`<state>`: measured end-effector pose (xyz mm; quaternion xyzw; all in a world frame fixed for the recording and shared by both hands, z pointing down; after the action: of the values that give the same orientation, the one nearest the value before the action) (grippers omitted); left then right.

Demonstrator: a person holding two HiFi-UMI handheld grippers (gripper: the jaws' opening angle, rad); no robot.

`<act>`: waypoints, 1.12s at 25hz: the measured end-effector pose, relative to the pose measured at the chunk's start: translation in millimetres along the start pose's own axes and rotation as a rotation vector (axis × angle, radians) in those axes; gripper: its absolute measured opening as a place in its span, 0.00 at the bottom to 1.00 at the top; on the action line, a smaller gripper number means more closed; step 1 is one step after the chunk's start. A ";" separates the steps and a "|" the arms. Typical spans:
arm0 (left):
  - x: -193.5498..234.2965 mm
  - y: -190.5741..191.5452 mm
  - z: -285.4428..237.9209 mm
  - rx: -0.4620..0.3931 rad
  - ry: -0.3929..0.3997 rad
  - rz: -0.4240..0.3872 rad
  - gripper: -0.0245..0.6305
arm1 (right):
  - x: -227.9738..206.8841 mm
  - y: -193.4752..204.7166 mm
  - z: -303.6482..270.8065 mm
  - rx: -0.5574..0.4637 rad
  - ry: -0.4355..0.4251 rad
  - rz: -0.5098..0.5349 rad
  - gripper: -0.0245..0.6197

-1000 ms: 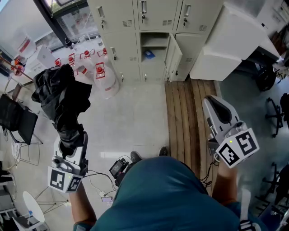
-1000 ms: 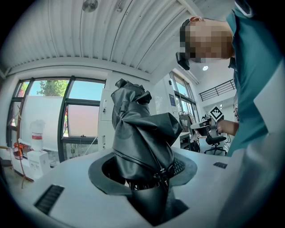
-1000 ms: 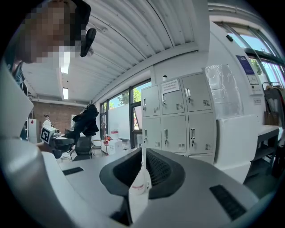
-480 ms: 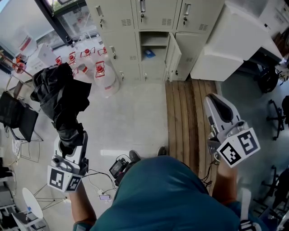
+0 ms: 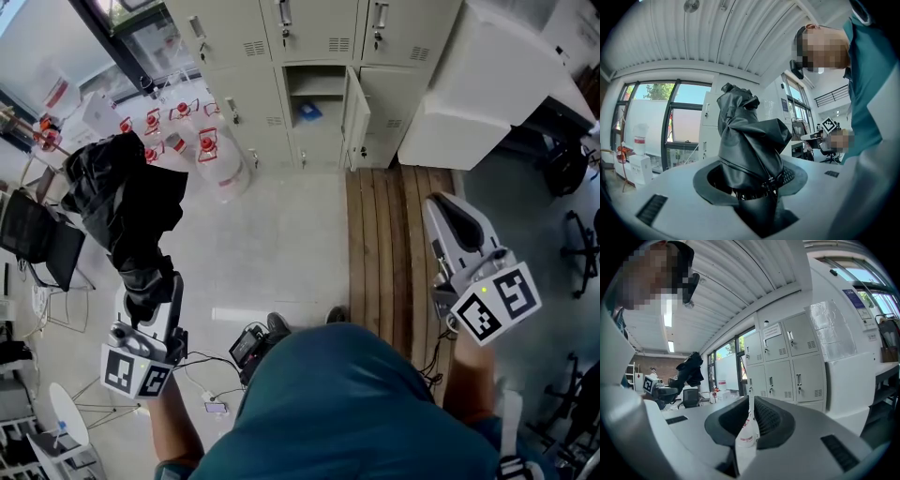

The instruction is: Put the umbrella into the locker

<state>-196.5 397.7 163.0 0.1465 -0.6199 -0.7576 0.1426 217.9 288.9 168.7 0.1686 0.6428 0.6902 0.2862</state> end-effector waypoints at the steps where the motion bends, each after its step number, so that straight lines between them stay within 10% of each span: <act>1: -3.1 -1.8 -1.7 -0.001 0.000 0.000 0.39 | -2.3 -1.7 1.5 -0.002 -0.001 -0.002 0.11; 17: 5.6 3.4 -7.9 -0.045 0.105 0.044 0.39 | 24.0 -4.4 26.6 -0.009 0.090 0.026 0.11; 28: 70.5 20.0 -103.6 -0.030 0.216 0.074 0.39 | 3.5 -4.9 -44.5 -0.003 0.184 0.018 0.11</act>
<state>-219.1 272.9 159.9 0.2020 -0.5945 -0.7409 0.2385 189.3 255.9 158.3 0.1095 0.6638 0.7064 0.2200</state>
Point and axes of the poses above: the fingertips, and each gripper's own axes: z backward along the fingers, x to its left, y out of its underside, the point moved 6 cm from there along z, backward along the fingers, and after that the axes turned 12 degrees about -x, right-handed, at the moved point
